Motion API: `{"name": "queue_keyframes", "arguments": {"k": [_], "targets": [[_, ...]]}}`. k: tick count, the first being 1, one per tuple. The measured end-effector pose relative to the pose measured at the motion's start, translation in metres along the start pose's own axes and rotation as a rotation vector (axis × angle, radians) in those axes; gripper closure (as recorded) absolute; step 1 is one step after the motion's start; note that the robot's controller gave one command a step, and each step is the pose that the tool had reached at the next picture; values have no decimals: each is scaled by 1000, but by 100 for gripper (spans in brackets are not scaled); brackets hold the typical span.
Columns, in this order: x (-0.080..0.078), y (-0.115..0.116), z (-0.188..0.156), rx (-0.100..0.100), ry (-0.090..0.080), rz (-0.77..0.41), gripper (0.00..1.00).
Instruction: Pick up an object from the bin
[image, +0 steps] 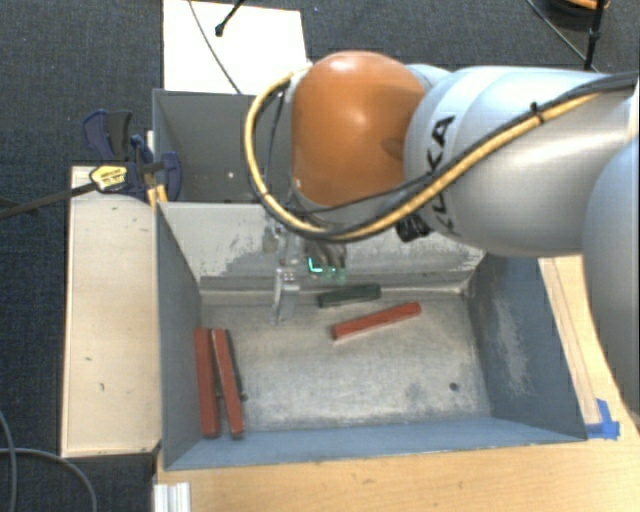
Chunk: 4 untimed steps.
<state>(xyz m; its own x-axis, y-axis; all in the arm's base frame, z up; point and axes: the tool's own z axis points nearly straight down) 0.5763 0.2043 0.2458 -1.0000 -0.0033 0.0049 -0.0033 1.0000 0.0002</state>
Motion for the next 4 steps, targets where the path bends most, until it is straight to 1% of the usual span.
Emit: {"name": "queue_keyframes", "arguments": {"k": [1,2,3,4], "targets": [[12,37,178,0,3,79,0],[74,40,164,-10,-70,-384,0],[84,36,141,3,-33,-922,0],[51,16,176,3,-7,-1366,0]]}}
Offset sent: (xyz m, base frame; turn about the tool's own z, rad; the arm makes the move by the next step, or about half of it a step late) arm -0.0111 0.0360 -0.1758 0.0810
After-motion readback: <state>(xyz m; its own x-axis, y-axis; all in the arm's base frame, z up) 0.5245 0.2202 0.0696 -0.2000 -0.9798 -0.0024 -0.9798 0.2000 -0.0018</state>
